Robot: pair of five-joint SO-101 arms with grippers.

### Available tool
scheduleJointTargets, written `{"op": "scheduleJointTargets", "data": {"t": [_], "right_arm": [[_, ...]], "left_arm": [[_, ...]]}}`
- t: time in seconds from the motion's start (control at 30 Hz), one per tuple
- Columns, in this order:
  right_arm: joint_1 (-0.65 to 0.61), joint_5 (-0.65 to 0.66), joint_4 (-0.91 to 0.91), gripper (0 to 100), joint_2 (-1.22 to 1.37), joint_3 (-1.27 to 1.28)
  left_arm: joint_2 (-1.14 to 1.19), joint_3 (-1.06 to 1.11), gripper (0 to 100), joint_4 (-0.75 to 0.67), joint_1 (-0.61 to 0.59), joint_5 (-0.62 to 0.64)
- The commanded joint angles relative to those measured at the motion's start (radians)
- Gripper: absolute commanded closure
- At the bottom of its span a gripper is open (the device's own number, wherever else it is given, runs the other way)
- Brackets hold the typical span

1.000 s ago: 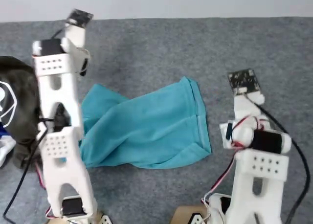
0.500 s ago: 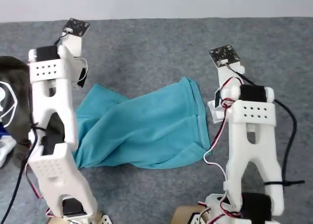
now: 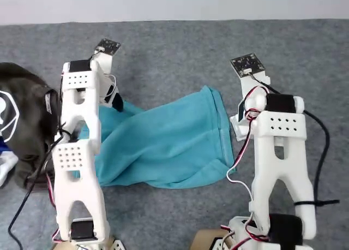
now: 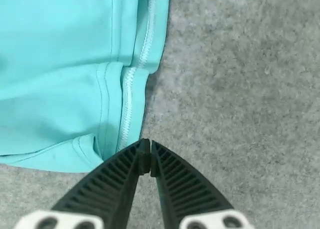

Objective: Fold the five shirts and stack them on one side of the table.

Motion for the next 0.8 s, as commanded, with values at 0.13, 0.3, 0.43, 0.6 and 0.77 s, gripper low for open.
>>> {"op": "scheduleJointTargets", "data": {"t": [0.13,0.3,0.43,0.6,0.77], "right_arm": [[0.061,0.006,0.010,99.0,-0.015,-0.049],[0.054,0.005,0.030,99.0,-0.015,-0.051],[0.059,0.005,0.031,99.0,-0.016,-0.051],[0.054,0.005,0.031,99.0,-0.016,-0.051],[0.053,0.005,0.028,99.0,-0.016,-0.054]], "left_arm": [[0.186,-0.401,75,0.147,-0.008,-0.018],[0.247,-0.481,84,0.221,0.000,-0.057],[0.253,-0.479,97,0.238,0.017,-0.118],[0.249,-0.481,100,0.238,0.020,-0.117],[0.184,-0.478,100,0.238,0.017,-0.112]]}}
